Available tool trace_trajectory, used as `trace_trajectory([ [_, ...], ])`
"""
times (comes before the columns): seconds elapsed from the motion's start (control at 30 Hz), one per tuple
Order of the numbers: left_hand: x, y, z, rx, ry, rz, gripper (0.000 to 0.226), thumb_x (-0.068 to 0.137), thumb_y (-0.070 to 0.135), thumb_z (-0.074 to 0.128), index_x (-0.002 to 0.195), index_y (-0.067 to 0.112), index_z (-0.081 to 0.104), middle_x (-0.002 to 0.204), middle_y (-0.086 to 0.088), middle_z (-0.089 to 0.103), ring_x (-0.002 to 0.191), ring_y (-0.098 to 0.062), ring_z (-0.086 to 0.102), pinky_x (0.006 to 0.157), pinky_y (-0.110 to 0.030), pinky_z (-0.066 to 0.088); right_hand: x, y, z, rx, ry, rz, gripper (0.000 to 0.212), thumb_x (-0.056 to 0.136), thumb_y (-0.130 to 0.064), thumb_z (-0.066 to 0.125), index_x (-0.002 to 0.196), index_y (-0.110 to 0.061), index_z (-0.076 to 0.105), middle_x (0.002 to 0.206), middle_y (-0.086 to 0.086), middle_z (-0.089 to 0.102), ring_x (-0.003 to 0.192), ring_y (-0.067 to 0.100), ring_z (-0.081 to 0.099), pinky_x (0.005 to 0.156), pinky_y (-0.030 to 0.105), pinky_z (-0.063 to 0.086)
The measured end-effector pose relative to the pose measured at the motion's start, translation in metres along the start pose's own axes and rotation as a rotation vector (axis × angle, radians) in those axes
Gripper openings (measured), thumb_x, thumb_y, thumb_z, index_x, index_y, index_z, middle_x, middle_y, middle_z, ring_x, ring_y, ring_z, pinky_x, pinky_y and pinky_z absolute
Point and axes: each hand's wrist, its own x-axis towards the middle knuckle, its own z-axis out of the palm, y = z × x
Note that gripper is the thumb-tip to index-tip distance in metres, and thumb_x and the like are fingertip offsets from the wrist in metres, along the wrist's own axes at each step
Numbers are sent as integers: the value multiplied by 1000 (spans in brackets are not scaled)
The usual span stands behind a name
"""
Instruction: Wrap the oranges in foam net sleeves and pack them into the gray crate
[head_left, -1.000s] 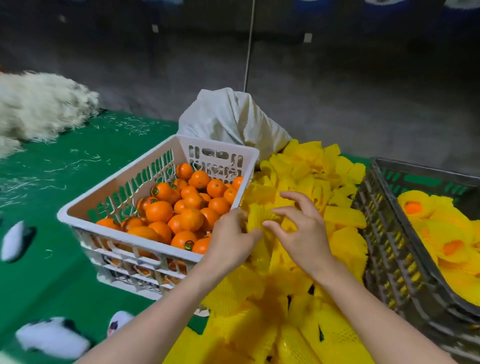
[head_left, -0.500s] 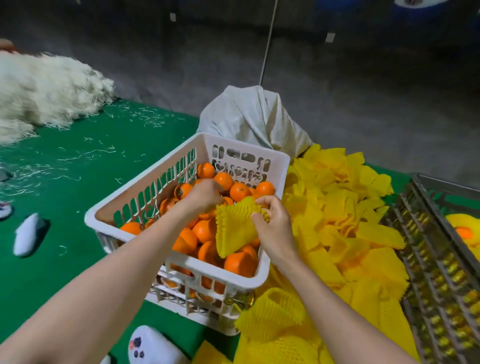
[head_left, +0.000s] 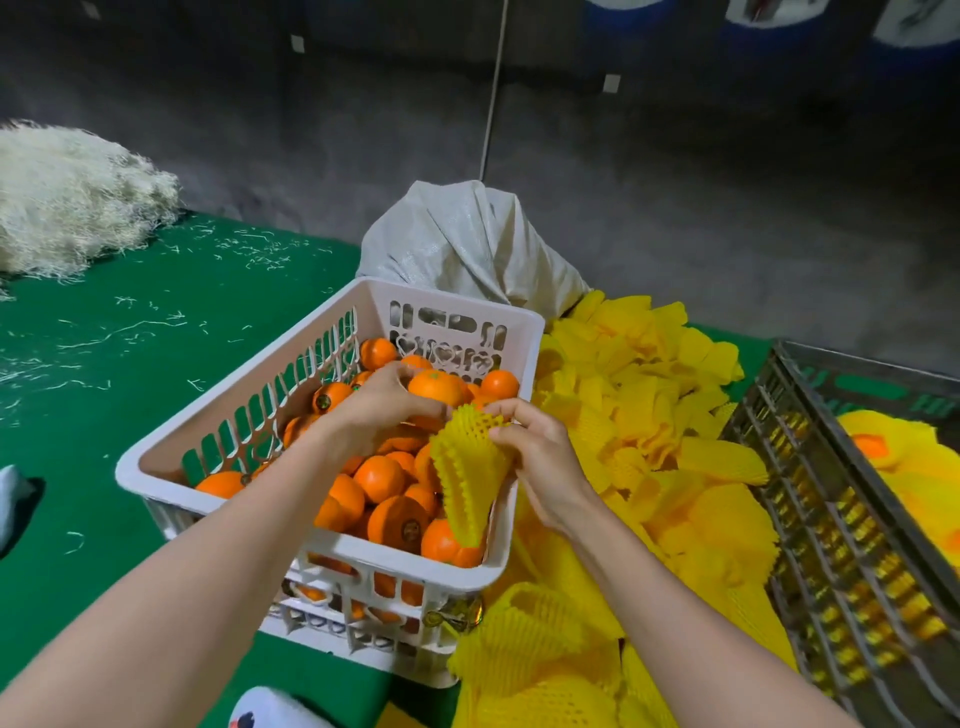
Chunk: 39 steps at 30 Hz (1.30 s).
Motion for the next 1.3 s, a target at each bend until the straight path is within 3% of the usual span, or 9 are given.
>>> trace_trajectory([
  [0.17, -32, 13, 27, -465, -138, 83, 48, 69, 16, 68, 116, 19, 57, 101, -9, 72, 86, -22, 71, 75, -33, 59, -27, -22, -17, 126, -147, -7, 16, 70, -11, 55, 73, -21, 67, 67, -5, 64, 62, 7, 57, 58, 19, 46],
  [0.37, -60, 28, 86, -633, -134, 32, 43, 73, 28, 63, 116, 27, 60, 98, -12, 68, 88, -25, 67, 72, -37, 58, -55, -34, -33, 185, -238, -17, 22, 81, 7, 52, 81, -13, 60, 59, -7, 62, 52, 4, 55, 51, 16, 45],
  [0.47, -67, 32, 112, -716, -119, -30, 32, 86, 26, 58, 118, 23, 60, 90, -8, 67, 76, -20, 66, 61, -31, 56, -63, -38, -49, 35, -116, -97, 24, 82, 10, 48, 78, -12, 58, 57, -11, 62, 51, -2, 55, 51, 13, 44],
  [0.57, -70, 31, 133, -771, -135, -107, 27, 94, 19, 48, 118, 18, 60, 96, -8, 64, 83, -22, 62, 70, -33, 49, -73, -39, -67, -25, 130, -239, 10, 67, -12, 52, 76, -14, 57, 68, -4, 61, 58, 1, 56, 55, 16, 45],
  [0.73, -79, 22, 154, -677, -330, -61, 61, 66, 4, 69, 122, 23, 57, 105, -10, 67, 92, -25, 63, 70, -33, 54, -83, -36, -92, -221, 372, -360, 14, 65, -20, 53, 79, -23, 54, 77, -9, 58, 69, 2, 53, 64, 25, 42],
  [0.9, -78, 13, 181, -610, -156, 6, 70, 65, 15, 71, 131, 16, 49, 104, -10, 69, 83, -21, 68, 68, -32, 54, -91, -23, -101, -333, 544, -378, 12, 91, -21, 58, 86, -25, 47, 70, -5, 54, 66, 19, 56, 61, 44, 48],
  [1.0, -78, 9, 204, -789, -127, 36, 46, 88, 20, 59, 132, 12, 47, 90, -7, 74, 74, -14, 71, 59, -26, 54, -96, -15, -95, -392, 654, -451, 29, 88, -50, 45, 90, -21, 43, 66, -8, 48, 61, 4, 52, 57, 24, 40],
  [1.17, -78, 11, 222, -742, 9, 86, 39, 95, 42, 42, 101, 8, 61, 71, -2, 74, 68, -10, 71, 52, -18, 52, -98, -11, -103, -425, 648, -451, 22, 90, -41, 44, 79, -22, 42, 60, -10, 46, 54, 1, 43, 50, 23, 27],
  [1.3, -78, 11, 221, -812, 6, -15, 48, 98, 45, 35, 103, 11, 69, 93, -6, 75, 86, -17, 72, 70, -32, 56, -90, -19, -120, -271, 610, -360, 28, 88, -43, 45, 71, -20, 46, 62, -6, 48, 56, 0, 42, 56, 25, 34],
])
